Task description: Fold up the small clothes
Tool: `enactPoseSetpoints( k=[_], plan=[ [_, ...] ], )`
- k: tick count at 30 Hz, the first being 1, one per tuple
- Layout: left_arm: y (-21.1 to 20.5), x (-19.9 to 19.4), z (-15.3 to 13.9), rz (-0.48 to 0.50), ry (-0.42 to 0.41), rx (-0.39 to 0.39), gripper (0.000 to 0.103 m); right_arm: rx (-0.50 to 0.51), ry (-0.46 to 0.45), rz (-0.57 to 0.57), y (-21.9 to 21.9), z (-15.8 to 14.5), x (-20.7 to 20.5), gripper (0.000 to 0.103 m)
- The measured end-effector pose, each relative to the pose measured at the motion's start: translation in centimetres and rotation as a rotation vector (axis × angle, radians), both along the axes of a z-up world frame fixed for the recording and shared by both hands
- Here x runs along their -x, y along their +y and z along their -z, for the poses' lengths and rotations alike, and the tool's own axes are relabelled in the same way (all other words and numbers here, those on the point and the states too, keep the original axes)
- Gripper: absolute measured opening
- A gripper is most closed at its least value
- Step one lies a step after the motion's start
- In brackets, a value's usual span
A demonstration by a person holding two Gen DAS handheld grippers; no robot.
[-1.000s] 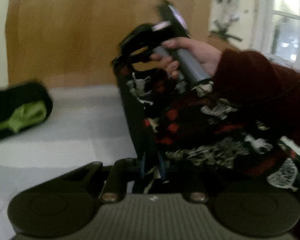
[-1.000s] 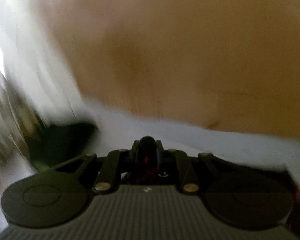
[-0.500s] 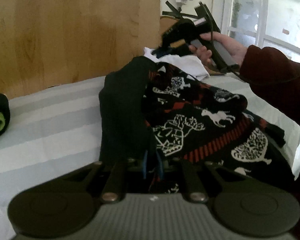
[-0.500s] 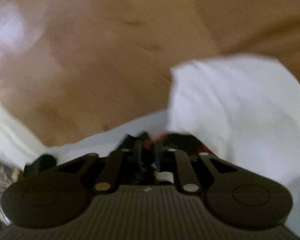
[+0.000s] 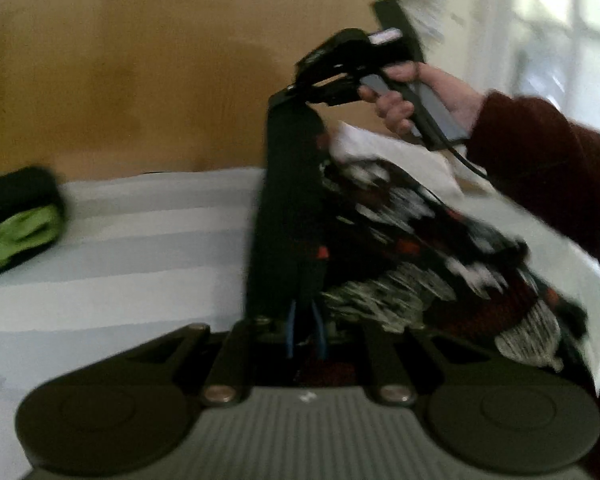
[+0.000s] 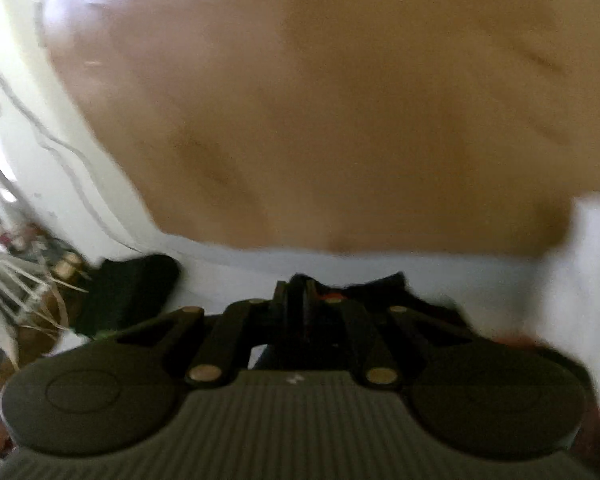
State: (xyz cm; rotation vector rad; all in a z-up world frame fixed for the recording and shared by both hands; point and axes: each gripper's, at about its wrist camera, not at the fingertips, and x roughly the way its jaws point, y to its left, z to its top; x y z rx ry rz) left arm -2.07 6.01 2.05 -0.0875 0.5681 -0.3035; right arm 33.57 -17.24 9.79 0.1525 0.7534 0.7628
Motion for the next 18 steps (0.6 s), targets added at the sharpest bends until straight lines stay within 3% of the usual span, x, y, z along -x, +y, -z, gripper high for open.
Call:
enactPoseSetpoints(
  k=[3,5,8,11,13,15,18],
  plan=[
    [3.9,-0.2,0.1,-0.138,0.026,0.069,0.009,0.071,-0.012,-0.090,7.3,1.1,-1.1,0.009],
    [5.9,-0.6,0.6,-0.215,0.069,0.115,0.008,0.125,-0.013,-0.119,11.4,3.7,-1.9,0.013],
    [6.9,-1.4,1.7,-0.259,0.139,0.150,0.009,0.213,0.017,-0.076,13.6,6.3,-2.7,0.021],
    [6.4,-0.9,1.4,-0.238,0.112,0.110,0.011,0.122,0.025,-0.030,9.4,5.0,-2.5,0.022],
    [7.0,-0.6,0.4,-0.222,0.079,0.103,0.011,0.064,-0.009,0.014,4.3,2.8,-1.1,0.028],
    [7.8,-0.7,-1.1,-0.215,0.039,0.111,0.011,0.064,-0.066,0.039,-0.2,1.1,1.4,0.041],
    [9.3,-2.1,-3.5,-0.225,-0.007,0.144,0.011,0.125,-0.132,0.053,-5.6,0.1,6.2,0.041]
  ],
)
